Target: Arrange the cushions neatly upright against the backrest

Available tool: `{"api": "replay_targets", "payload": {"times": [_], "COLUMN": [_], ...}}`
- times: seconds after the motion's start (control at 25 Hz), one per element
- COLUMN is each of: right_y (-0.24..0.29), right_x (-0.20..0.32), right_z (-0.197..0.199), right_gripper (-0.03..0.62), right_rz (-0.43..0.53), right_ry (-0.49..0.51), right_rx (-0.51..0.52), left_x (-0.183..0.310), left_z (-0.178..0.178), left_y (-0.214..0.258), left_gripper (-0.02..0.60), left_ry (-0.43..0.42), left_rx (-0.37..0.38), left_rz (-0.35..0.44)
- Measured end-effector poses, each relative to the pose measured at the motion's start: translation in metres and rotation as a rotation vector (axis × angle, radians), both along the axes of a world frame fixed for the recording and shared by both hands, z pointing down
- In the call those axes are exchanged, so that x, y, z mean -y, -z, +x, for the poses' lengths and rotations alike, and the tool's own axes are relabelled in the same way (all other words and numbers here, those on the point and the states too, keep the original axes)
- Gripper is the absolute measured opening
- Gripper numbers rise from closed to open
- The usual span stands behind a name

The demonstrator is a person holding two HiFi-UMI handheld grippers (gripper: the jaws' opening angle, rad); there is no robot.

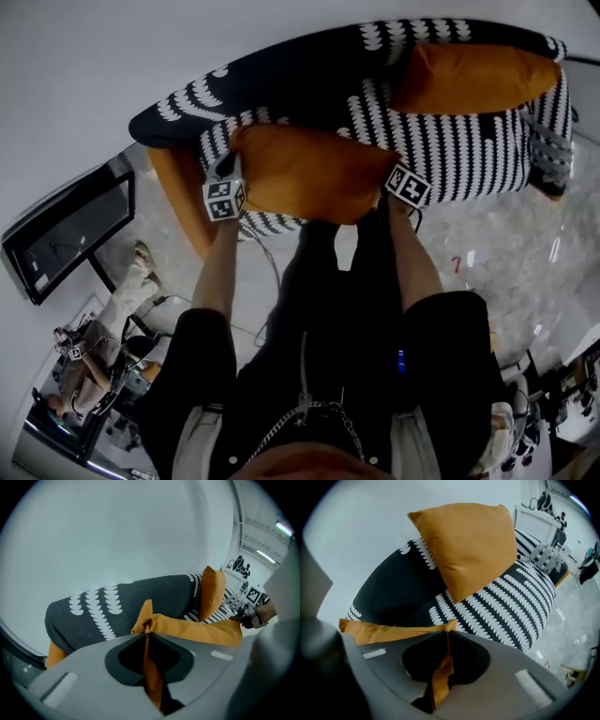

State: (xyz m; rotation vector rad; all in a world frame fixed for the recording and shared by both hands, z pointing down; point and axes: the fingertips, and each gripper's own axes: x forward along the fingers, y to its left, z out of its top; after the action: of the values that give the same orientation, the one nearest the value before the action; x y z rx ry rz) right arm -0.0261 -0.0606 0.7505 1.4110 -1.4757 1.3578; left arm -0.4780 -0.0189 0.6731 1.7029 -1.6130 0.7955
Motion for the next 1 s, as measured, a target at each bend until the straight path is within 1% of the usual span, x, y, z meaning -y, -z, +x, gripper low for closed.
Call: {"api": "replay_targets", "payload": {"times": [0.12,0.24,0.36,0.48,0.56,0.8,1.0], "right_y": [0.021,0.039,0.053,0.069,0.079,0.102,0.127], "right_x": [0.006,0.013,0.026,0.045,0.059,0.115,0.159], "right_z": [-0.015,-0.035,-0.065,-0.100,-0.121,-0.168,-0.198], "right_gripper": [0.018,0.018,0.018,0.018,0.017,0.018,0.017], "right_rz": [0.023,0.048,0.082,0.135,0.169,0.259,0.361], "right_ry": [0.096,0.138,0.193,0.307,0.359,0.382,0.370], "right_rx": [-0.029,-0.029,-0.025,-0.038,-0.045,-0.038,-0.010], "left_x": [-0.022,-0.047,-0.071,-0.086,-0.089,-0.066,-0.039], "left_z": [-0.014,-0.031,-0.054,-0.078,-0.092,-0.121,-0.138], "left_y": [0.005,0.006,0.003,-0.003,-0.005,0.003,0.017], "left_gripper": [0.031,0.029,0.028,0.026,0.025,0.025,0.025], "left_ry": [0.048,0.100,0.154,0.226,0.249,0.266,0.258], "left_rx": [-0.012,-0.022,-0.028,-0.045,-0.051,-0.068,-0.073], "left_rz": [0.000,-0.005,-0.018,-0.024,-0.014,0.039,0.083]}}
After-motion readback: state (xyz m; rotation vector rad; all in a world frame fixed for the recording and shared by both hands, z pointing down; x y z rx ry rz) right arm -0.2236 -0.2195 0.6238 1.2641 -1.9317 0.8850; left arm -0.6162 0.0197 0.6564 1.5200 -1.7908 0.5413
